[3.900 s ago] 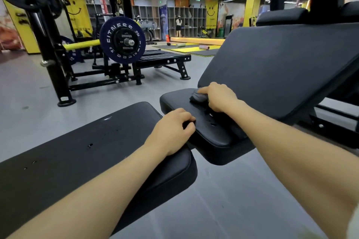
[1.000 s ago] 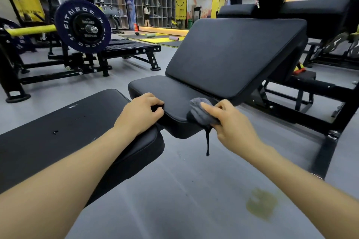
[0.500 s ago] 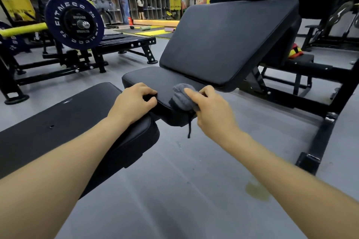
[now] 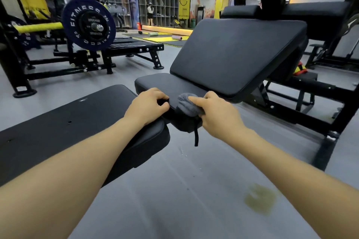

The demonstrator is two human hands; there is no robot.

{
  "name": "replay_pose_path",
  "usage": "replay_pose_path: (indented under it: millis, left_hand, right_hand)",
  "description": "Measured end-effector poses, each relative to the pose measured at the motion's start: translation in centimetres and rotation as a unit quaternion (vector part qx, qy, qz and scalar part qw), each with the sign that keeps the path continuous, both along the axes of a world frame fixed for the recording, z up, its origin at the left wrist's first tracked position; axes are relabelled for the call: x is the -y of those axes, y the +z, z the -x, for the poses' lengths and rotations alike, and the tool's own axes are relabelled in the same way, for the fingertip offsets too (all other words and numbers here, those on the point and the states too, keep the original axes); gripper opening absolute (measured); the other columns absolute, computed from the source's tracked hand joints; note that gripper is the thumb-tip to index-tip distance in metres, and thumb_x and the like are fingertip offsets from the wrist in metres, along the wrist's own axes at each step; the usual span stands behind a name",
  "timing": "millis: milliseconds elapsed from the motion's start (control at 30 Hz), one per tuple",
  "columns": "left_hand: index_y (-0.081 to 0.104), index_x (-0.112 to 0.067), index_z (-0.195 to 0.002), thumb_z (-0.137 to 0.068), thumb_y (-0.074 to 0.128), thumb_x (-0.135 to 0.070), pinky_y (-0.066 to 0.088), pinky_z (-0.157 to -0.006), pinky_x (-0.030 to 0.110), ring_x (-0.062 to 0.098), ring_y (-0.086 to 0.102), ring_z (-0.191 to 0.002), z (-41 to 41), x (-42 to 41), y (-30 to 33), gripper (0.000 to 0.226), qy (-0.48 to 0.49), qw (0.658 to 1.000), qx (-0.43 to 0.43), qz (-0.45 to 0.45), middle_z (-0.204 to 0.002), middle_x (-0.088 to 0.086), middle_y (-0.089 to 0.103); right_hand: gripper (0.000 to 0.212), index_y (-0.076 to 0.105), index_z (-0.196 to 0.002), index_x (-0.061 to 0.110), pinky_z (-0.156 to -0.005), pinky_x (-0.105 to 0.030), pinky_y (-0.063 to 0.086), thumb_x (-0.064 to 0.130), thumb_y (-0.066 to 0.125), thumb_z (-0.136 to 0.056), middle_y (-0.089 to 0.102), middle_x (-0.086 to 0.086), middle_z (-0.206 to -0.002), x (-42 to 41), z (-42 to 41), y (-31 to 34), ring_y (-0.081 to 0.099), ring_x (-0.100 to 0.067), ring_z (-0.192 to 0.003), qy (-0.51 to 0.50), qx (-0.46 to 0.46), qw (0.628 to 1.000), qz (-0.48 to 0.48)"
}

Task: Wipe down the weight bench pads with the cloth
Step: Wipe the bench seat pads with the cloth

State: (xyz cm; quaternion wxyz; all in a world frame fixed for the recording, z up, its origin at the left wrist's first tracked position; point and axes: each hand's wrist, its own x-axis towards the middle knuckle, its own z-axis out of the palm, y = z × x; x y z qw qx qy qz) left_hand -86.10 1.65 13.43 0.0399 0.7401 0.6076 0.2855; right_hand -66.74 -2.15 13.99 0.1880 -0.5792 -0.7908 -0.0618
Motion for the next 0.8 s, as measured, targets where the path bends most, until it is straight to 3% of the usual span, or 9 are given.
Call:
replay_pose_path:
  millis: [233, 400, 533, 800]
  left_hand:
    - [0.063, -0.028, -0.113, -0.087, 0.052, -0.03, 0.043, -0.088, 0.033, 0.017, 0.055, -0.109, 3.9, 1.1, 0.8, 0.029, 0.017, 0.997, -0.071, 0.0, -0.122, -0.008, 0.055]
    - [0.059, -0.026, -0.12, -0.088, 0.054, -0.035, 0.044, -0.094, 0.04, 0.021, 0.048, -0.119, 8.5, 1.6, 0.8, 0.034, 0.076, 0.991, -0.105, 0.019, -0.127, -0.003, 0.051]
    - [0.054, -0.031, -0.124, -0.09, 0.045, -0.052, 0.043, -0.095, 0.041, 0.019, 0.046, -0.121, 9.9, 2.3, -0.7, 0.041, 0.092, 0.99, -0.086, 0.055, -0.13, -0.006, 0.047]
    - [0.053, -0.037, -0.122, -0.09, 0.037, -0.058, 0.042, -0.074, 0.032, 0.012, 0.047, -0.114, 10.2, 2.3, -1.3, 0.042, 0.105, 0.988, -0.11, 0.023, -0.122, -0.015, 0.049]
  right_hand:
    - [0.046, 0.035, -0.14, 0.034, -0.077, -0.035, 0.042, 0.03, 0.049, -0.096, 0.043, -0.006, -0.12, -0.7, 2.2, 1.0, 0.047, -0.031, -0.106, 0.024, 0.09, 0.996, 0.005]
    - [0.035, 0.047, -0.131, 0.03, -0.074, -0.035, 0.033, 0.02, 0.039, -0.099, 0.043, -0.011, -0.119, -5.4, 9.8, 1.1, 0.044, -0.035, -0.108, 0.033, 0.103, 0.994, -0.007]
    - [0.041, 0.045, -0.135, 0.034, -0.089, -0.038, 0.039, 0.019, 0.039, -0.098, 0.041, -0.013, -0.128, -9.6, 13.8, 1.8, 0.042, -0.037, -0.116, 0.049, 0.093, 0.993, 0.045]
    - [0.053, 0.038, -0.138, 0.045, -0.087, -0.037, 0.043, 0.021, 0.049, -0.093, 0.048, -0.005, -0.116, -6.0, 8.4, 2.3, 0.052, -0.031, -0.11, 0.091, 0.163, 0.981, 0.059]
